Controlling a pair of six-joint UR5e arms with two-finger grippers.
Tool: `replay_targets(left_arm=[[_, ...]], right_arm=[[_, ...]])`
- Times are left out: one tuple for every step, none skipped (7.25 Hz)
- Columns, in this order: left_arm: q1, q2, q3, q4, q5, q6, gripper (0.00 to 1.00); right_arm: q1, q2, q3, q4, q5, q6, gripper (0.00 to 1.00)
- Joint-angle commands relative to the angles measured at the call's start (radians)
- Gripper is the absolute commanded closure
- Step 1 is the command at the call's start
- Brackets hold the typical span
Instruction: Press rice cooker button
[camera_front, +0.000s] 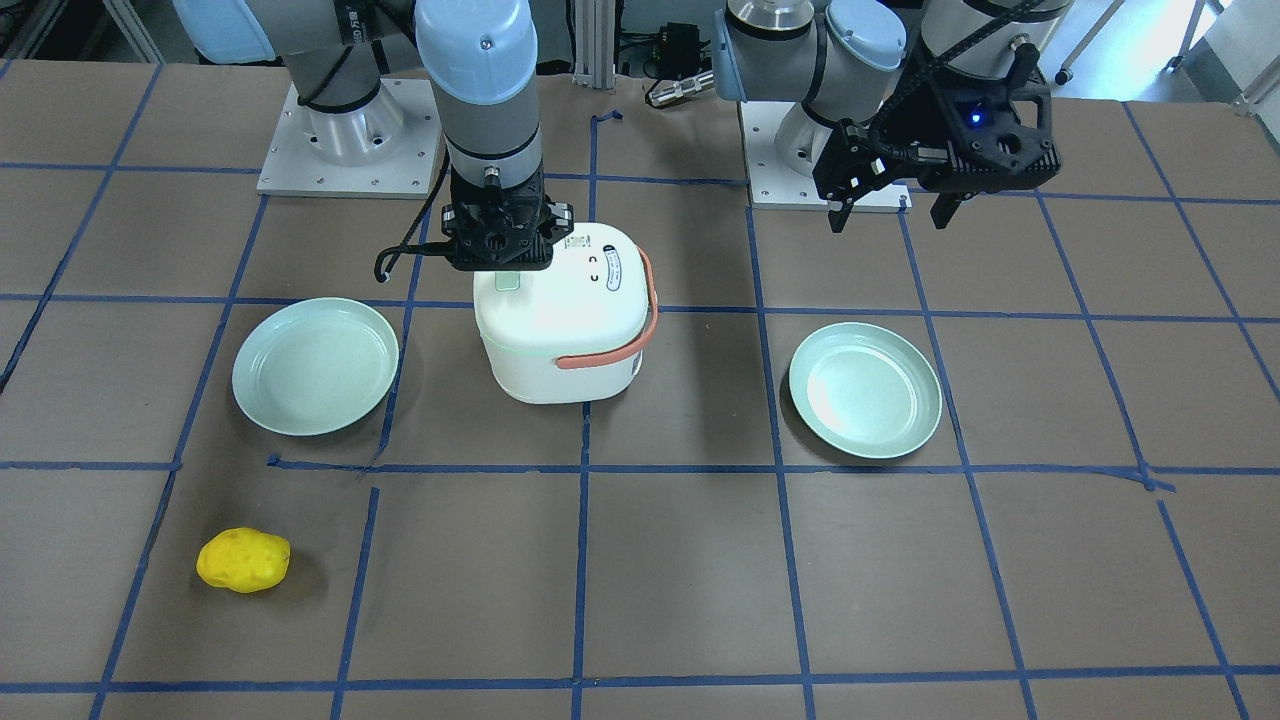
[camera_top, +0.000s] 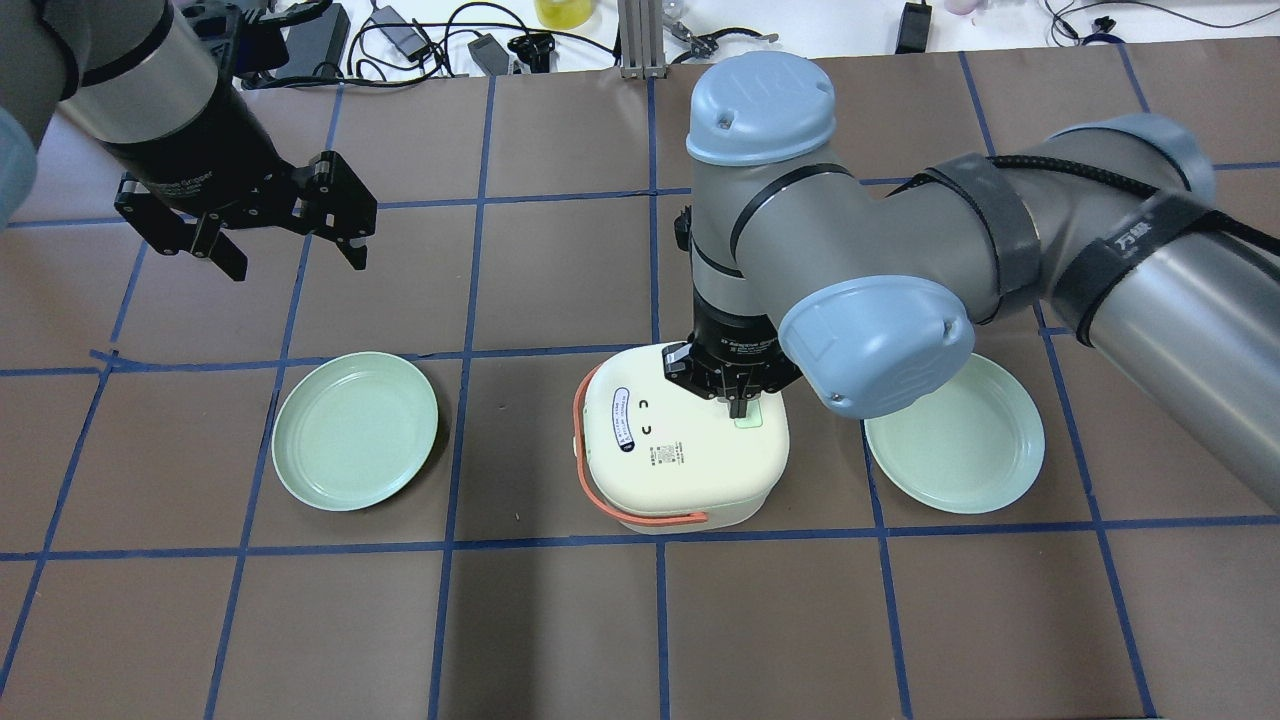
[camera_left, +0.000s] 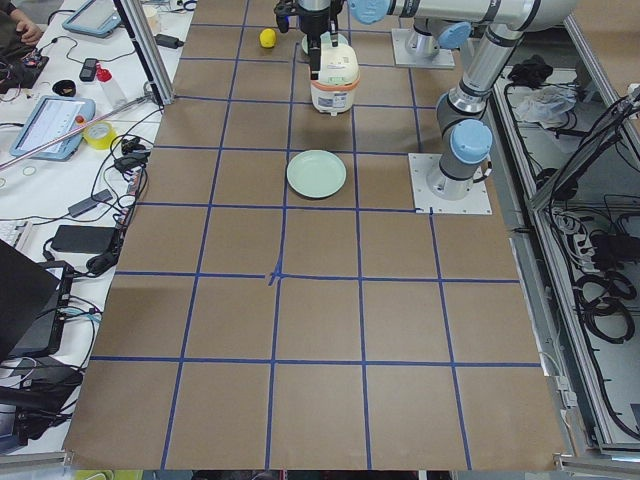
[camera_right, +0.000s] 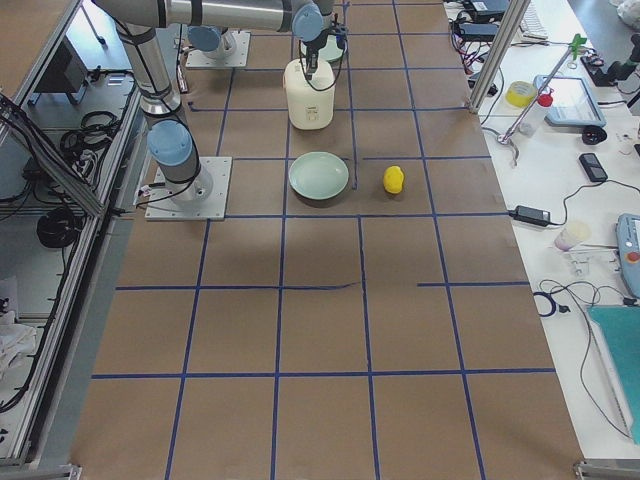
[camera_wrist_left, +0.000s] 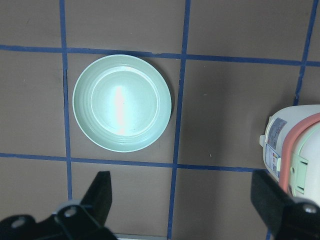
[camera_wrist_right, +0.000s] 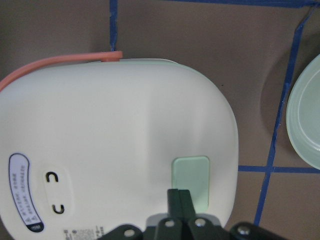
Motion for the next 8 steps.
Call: replay_targets(left_arm=[[0.000,0.000,0.000,0.000,0.000,-0.001,0.00],[0.000,0.000,0.000,0.000,0.000,-0.001,0.00],[0.000,0.000,0.000,0.000,0.000,0.001,0.00],[0.000,0.000,0.000,0.000,0.000,0.001,0.00],[0.000,0.000,0.000,0.000,0.000,0.001,0.00],[0.000,0.000,0.000,0.000,0.000,0.001,0.00],[0.000,0.000,0.000,0.000,0.000,0.001,0.00],[0.000,0.000,0.000,0.000,0.000,0.001,0.00]], right_arm=[[0.001,0.011,0.009,-0.021,-0.034,-0.001,1.00],[0.001,0.013,0.024,-0.029,-0.036,0.001,1.00],[0.001,0.013,0.030,-0.061,-0.030,0.004,1.00],[0.000,0.013,0.027,-0.061,-0.039,0.007,0.82],[-0.001,-0.001,0.004,-0.057,-0.034,0.008,0.01],[-0.007,-0.039,-0.050,-0.002,-0.036,0.005,0.00],[-0.014,-0.056,-0.136,0.121,-0.040,-0.005,0.00],[-0.037,-0.053,-0.217,0.182,-0.042,-0.051,0.00]])
